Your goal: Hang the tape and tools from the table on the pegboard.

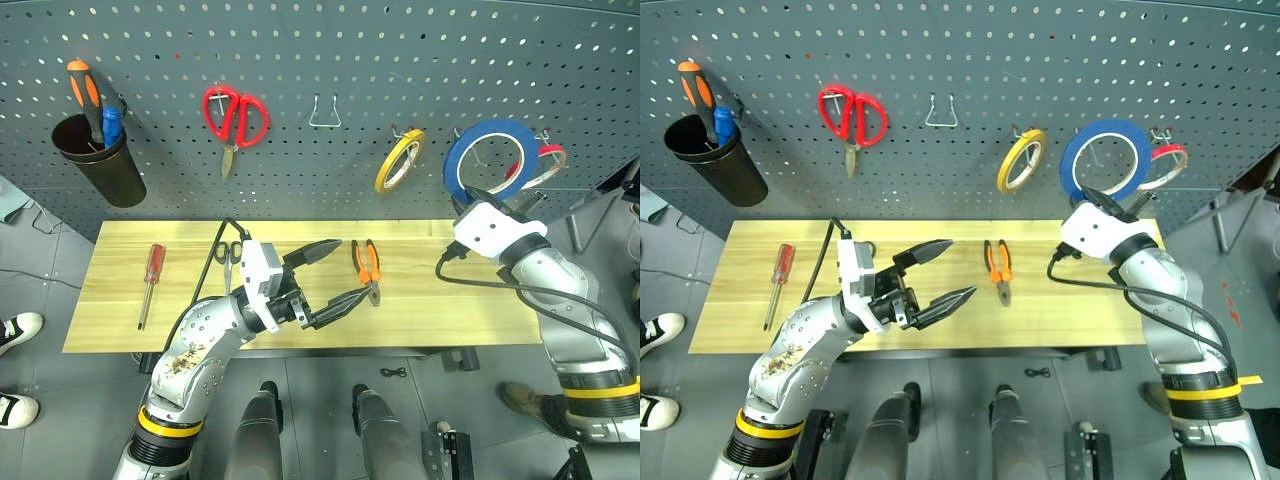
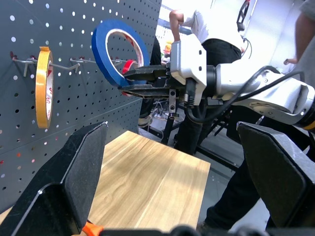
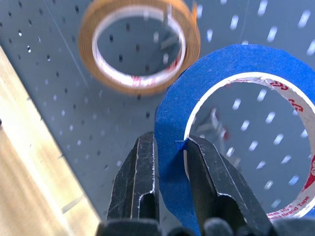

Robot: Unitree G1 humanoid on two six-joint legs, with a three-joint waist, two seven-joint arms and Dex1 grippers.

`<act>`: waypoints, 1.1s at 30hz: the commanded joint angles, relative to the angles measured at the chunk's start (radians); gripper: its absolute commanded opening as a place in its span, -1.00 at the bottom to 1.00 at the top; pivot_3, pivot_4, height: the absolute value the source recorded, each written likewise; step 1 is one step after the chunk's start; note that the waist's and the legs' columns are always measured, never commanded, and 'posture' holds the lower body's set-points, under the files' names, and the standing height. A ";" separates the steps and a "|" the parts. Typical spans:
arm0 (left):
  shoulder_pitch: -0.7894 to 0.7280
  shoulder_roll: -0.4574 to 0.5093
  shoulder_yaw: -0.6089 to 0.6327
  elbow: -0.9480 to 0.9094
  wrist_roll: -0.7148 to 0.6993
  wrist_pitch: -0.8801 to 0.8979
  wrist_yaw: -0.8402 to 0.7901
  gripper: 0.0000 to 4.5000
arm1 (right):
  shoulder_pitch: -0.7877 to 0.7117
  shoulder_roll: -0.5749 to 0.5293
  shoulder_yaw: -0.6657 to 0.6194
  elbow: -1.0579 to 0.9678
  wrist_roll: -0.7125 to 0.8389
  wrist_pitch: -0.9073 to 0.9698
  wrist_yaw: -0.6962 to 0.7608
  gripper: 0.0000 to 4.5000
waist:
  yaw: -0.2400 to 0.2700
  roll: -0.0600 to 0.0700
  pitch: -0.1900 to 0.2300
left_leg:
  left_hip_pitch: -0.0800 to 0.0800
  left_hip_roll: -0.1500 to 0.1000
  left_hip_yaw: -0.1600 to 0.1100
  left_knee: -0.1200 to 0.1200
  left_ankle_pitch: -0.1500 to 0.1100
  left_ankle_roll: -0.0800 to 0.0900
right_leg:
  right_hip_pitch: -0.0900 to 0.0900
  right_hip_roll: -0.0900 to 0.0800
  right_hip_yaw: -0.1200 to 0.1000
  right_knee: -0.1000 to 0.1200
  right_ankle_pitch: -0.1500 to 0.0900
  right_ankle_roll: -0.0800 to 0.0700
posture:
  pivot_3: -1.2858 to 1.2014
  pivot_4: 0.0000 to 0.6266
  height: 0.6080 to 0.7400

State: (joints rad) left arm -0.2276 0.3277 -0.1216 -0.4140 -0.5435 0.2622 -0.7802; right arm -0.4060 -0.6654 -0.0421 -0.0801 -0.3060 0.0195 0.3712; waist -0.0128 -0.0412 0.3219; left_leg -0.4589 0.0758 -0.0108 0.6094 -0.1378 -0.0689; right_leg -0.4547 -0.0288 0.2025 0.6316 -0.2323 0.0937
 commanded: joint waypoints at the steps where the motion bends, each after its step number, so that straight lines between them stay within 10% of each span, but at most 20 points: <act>1: 0.009 0.002 0.000 -0.024 0.002 -0.026 -0.012 1.00 | -0.014 0.010 -0.038 0.018 0.077 0.030 0.033 -0.78 | -0.001 0.000 0.000 | 0.000 0.000 0.000 0.000 0.000 0.000 | 0.000 0.000 0.000 0.000 0.000 0.000 | 0.10 0.08 1.00; 12: 0.038 0.004 0.004 -0.033 0.011 -0.034 -0.009 1.00 | 0.038 -0.004 -0.053 -0.026 0.127 0.060 0.071 0.97 | 0.000 0.000 0.000 | 0.000 0.000 0.000 0.000 0.000 0.000 | 0.000 0.000 0.000 0.000 0.001 -0.001 | 0.10 0.03 1.00; 22: 0.194 0.085 0.058 -0.012 0.063 -0.034 0.012 1.00 | 0.256 0.106 0.021 -0.349 0.226 0.481 0.148 0.97 | -0.013 0.000 0.000 | 0.000 0.000 -0.001 0.000 0.000 0.000 | 0.000 0.000 -0.001 0.001 0.000 0.001 | 0.11 0.04 1.00; 27: 0.330 0.148 0.136 0.011 0.061 -0.022 0.018 1.00 | 0.030 0.319 0.076 -0.234 0.341 0.870 0.112 0.97 | -0.035 0.000 0.001 | 0.002 0.000 -0.006 0.000 0.002 0.001 | -0.002 0.003 0.000 0.001 0.000 -0.009 | 0.12 0.10 1.00; 33: 0.452 0.164 0.186 -0.037 0.066 -0.042 0.032 1.00 | -0.252 0.491 0.050 0.171 0.333 0.908 -0.048 0.97 | -0.022 -0.001 0.002 | 0.001 -0.001 -0.009 0.000 0.003 0.002 | -0.001 0.003 -0.002 0.000 0.001 -0.009 | 0.15 0.12 1.00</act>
State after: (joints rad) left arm 0.2152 0.4933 0.0535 -0.3976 -0.4728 0.2377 -0.7540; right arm -0.6543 -0.1809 0.0268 0.0391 0.0226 0.9238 0.3586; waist -0.0345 -0.0425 0.3235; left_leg -0.4594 0.0750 -0.0204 0.6090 -0.1352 -0.0673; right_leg -0.4563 -0.0258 0.1996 0.6319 -0.2321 0.0846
